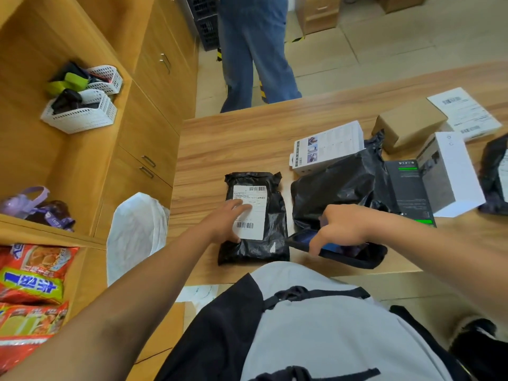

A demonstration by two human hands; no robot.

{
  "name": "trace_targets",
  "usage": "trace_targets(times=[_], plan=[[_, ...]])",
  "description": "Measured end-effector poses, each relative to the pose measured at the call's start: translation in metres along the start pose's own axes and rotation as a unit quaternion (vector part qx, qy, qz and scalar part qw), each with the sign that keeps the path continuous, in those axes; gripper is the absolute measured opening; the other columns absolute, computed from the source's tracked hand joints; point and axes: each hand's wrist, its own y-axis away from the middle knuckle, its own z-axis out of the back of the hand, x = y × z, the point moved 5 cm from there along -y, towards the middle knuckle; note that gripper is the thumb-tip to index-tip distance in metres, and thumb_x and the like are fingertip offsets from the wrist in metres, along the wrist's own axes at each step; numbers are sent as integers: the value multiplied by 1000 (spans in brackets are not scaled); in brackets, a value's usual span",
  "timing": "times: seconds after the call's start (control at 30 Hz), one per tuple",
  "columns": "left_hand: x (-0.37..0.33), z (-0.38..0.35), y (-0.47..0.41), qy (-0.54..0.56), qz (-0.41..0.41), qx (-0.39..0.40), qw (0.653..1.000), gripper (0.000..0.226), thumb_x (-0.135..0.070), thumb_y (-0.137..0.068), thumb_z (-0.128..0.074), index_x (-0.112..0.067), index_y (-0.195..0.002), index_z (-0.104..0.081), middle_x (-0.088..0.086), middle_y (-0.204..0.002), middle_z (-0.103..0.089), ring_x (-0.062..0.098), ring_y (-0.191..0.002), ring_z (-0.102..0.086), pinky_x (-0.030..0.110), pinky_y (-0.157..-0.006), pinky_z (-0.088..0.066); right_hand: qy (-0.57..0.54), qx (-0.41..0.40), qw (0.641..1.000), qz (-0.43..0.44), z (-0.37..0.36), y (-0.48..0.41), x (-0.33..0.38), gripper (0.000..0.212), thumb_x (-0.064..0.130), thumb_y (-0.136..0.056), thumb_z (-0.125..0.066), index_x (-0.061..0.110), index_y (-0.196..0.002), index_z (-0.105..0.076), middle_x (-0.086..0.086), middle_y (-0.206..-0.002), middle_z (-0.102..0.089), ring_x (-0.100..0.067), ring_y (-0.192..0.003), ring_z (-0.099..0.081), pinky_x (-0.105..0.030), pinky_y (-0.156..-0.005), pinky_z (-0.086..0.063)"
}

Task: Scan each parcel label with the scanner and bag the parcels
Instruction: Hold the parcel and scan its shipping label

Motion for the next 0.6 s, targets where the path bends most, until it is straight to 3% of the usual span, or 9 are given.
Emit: trace_targets(times=[0.07,0.13,0.23,0.27,0.33,0.37,0.43,0.5,0.6], plan=[[-2,3,-1,-33,-4,14,999,103,-17,-78,-81,-32,-156,-16,-1,-166,-4,26,-152,-4,48,-121,-19,-43,5,999,-2,-5,2,-7,55,59,-51,-81,11,-63,-57,-7,-52,-51,-24,-43,-49,-33,-53,-40],[-6,1,-1,3,18,24,1000,98,-16,-80,-76,-37,-156,-17,-2,-166,-2,29,-152,0,50,-122,-12,-102,-5,995,6,-8,5,-13,57,56,-53,-83,7,-67,-60,-14,-60,-50,-30,-53,-56,-35,-53,-41],[-20,-9,3,126,105,-46,985,89,-37,-79,-77,-38,-152,-26,3,-165,-6,31,-150,-4,49,-121,-13,-176,-49,983,18,-13,9,-23,75,58,-53,-83,-1,-98,-75,-25,-99,-71,-37,-86,-73,-43,-72,-59],[-26,-14,6,136,137,-82,978,90,-47,-77,-77,-37,-151,-27,5,-164,-8,32,-149,-7,49,-120,-15,-201,-63,977,20,-16,11,-26,70,59,-52,-83,5,-96,-77,-22,-98,-71,-31,-82,-73,-42,-70,-58],[-38,-25,10,140,189,-125,964,97,-61,-73,-74,-35,-151,-24,7,-161,-7,34,-147,-9,50,-119,-16,-239,-86,967,29,-20,15,-31,44,60,-51,-82,19,-66,-72,-10,-64,-57,-18,-58,-59,-30,-51,-46],[-41,-30,12,143,207,-135,959,98,-63,-72,-73,-35,-151,-21,7,-161,-6,34,-146,-10,50,-119,-15,-256,-93,961,36,-22,16,-32,41,59,-52,-81,21,-57,-65,-5,-57,-52,-17,-55,-55,-26,-47,-40],[-45,-36,14,145,228,-149,951,97,-58,-74,-73,-36,-151,-19,9,-160,-5,35,-145,-11,49,-119,-16,-298,-119,946,37,-26,19,-36,41,54,-54,-82,17,-68,-72,-11,-68,-67,-23,-63,-66,-26,-47,-44],[-42,-38,15,154,240,-152,946,94,-54,-75,-72,-36,-150,-19,10,-160,-6,35,-144,-13,49,-118,-16,-361,-140,921,38,-28,23,-36,38,49,-55,-83,24,-84,-80,-8,-87,-75,-19,-72,-71,-28,-50,-55],[-32,-38,19,182,257,-147,938,95,-52,-74,-74,-36,-150,-19,13,-157,-11,35,-142,-18,48,-116,-18,-418,-175,890,46,-30,24,-32,24,46,-56,-82,41,-79,-81,7,-88,-77,-6,-79,-67,-38,-71,-57]])
